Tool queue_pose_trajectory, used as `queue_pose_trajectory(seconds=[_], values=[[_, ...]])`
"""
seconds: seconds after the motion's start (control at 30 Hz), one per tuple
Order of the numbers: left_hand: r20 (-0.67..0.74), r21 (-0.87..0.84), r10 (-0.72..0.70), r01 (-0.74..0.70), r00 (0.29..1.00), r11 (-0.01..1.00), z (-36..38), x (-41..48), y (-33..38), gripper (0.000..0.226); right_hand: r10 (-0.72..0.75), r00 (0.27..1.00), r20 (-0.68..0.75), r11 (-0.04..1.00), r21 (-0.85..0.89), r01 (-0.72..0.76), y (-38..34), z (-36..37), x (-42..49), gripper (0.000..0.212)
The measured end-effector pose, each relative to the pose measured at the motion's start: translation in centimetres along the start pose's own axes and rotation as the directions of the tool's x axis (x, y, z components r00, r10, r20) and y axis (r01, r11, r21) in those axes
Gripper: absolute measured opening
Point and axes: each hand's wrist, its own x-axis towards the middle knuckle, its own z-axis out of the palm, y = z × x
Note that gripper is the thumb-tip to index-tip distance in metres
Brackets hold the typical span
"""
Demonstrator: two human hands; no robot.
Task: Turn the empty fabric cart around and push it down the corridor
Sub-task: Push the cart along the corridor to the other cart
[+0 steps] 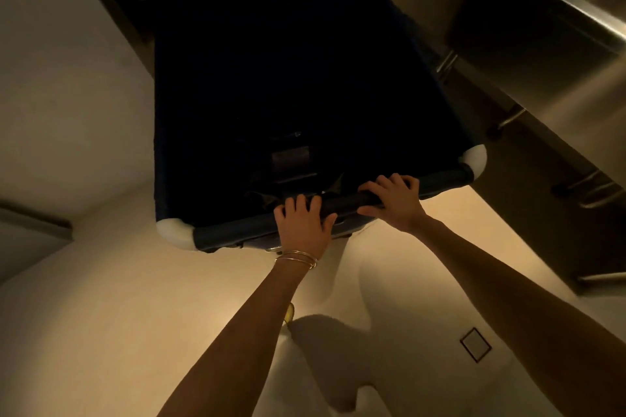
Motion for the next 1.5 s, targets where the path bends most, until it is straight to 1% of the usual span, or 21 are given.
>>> queue_pose_trajectory(seconds=[0.07, 0.27, 0.4, 0.5, 0.67, 0.77, 1.03, 1.17, 1.4, 1.5], values=[[0.007, -0.014, -0.026, 0.026, 1.000, 1.000, 0.1, -2.7, 1.5, 0.037, -0.030, 1.000, -0.001, 1.000, -0.004, 0.030, 0.4, 0.2, -2.5, 0.060], [0.009, 0.017, -0.090, 0.090, 0.996, 0.996, 0.9, -11.2, 5.7, 0.039, -0.114, 0.993, -0.030, 0.993, -0.046, 0.113, 1.6, 0.7, -10.7, 0.056], [-0.038, 0.023, -0.115, 0.116, 0.993, 0.993, 1.4, -16.3, 8.3, 0.036, -0.140, 0.990, -0.025, 0.989, -0.044, 0.139, 2.5, 1.2, -15.5, 0.053], [-0.055, 0.028, -0.135, 0.137, 0.989, 0.990, 1.7, -18.9, 9.9, 0.042, -0.155, 0.987, -0.036, 0.987, -0.046, 0.154, 3.1, 1.5, -18.1, 0.051], [-0.025, 0.018, -0.153, 0.153, 0.988, 0.988, 1.9, -20.7, 11.1, 0.044, -0.172, 0.983, -0.057, 0.984, -0.059, 0.169, 3.9, 2.3, -20.0, 0.052], [-0.002, 0.017, -0.156, 0.156, 0.988, 0.988, 1.8, -20.5, 11.0, 0.040, -0.184, 0.979, -0.085, 0.982, -0.062, 0.179, 3.9, 2.4, -19.9, 0.056], [0.077, 0.035, -0.157, 0.155, 0.985, 0.987, 1.2, -17.0, 9.1, 0.042, -0.183, 0.978, -0.098, 0.983, -0.051, 0.179, 3.7, 2.3, -16.4, 0.054], [0.097, 0.065, -0.145, 0.139, 0.985, 0.988, 0.7, -13.4, 7.4, 0.046, -0.179, 0.977, -0.118, 0.983, -0.058, 0.173, 3.1, 2.0, -12.7, 0.056], [0.109, 0.067, -0.141, 0.134, 0.984, 0.989, 0.1, -5.8, 4.1, 0.047, -0.169, 0.975, -0.141, 0.985, -0.039, 0.166, 2.4, 1.2, -5.0, 0.057], [0.118, 0.062, -0.144, 0.138, 0.983, 0.989, -0.2, -2.2, 2.7, 0.047, -0.163, 0.978, -0.131, 0.987, -0.025, 0.162, 2.4, 1.0, -1.3, 0.066]])
